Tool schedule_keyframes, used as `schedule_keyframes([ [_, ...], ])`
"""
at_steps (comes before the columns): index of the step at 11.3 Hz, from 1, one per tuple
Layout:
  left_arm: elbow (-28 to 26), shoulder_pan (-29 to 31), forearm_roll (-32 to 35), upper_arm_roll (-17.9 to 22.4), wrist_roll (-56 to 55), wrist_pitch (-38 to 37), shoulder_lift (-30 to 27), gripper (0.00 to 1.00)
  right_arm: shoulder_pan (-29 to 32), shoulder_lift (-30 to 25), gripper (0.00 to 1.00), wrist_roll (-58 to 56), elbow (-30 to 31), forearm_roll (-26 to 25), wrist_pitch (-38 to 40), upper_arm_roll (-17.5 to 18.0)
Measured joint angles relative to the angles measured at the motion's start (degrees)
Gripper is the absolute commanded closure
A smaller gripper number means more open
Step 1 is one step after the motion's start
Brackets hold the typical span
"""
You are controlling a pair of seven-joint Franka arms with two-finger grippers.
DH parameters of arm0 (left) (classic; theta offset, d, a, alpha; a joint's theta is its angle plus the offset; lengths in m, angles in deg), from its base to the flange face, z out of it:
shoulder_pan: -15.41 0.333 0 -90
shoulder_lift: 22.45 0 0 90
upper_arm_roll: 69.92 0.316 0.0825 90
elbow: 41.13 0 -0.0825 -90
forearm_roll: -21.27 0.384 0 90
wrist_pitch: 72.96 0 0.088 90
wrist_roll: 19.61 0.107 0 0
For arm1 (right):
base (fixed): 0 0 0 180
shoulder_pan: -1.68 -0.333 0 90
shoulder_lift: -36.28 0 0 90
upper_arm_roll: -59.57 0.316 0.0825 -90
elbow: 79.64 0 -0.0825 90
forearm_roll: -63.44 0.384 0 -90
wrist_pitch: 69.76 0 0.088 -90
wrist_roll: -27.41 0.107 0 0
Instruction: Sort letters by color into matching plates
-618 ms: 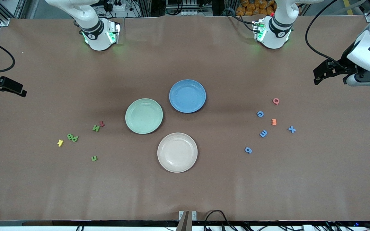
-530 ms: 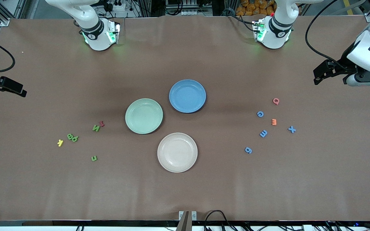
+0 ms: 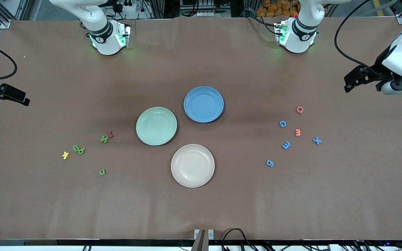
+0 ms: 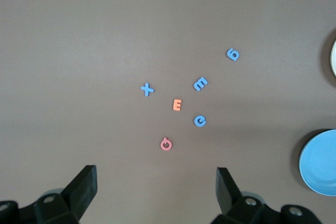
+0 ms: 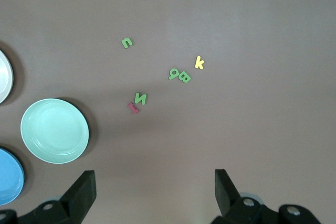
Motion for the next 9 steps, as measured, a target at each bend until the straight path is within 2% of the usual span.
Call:
schedule_keyframes([
  [9,-0.3,0.7,0.0,0.0,0.0,-0.8,0.5,0.0,0.0,0.5,0.0,0.0,0.4,0.0,-0.1,0.0],
])
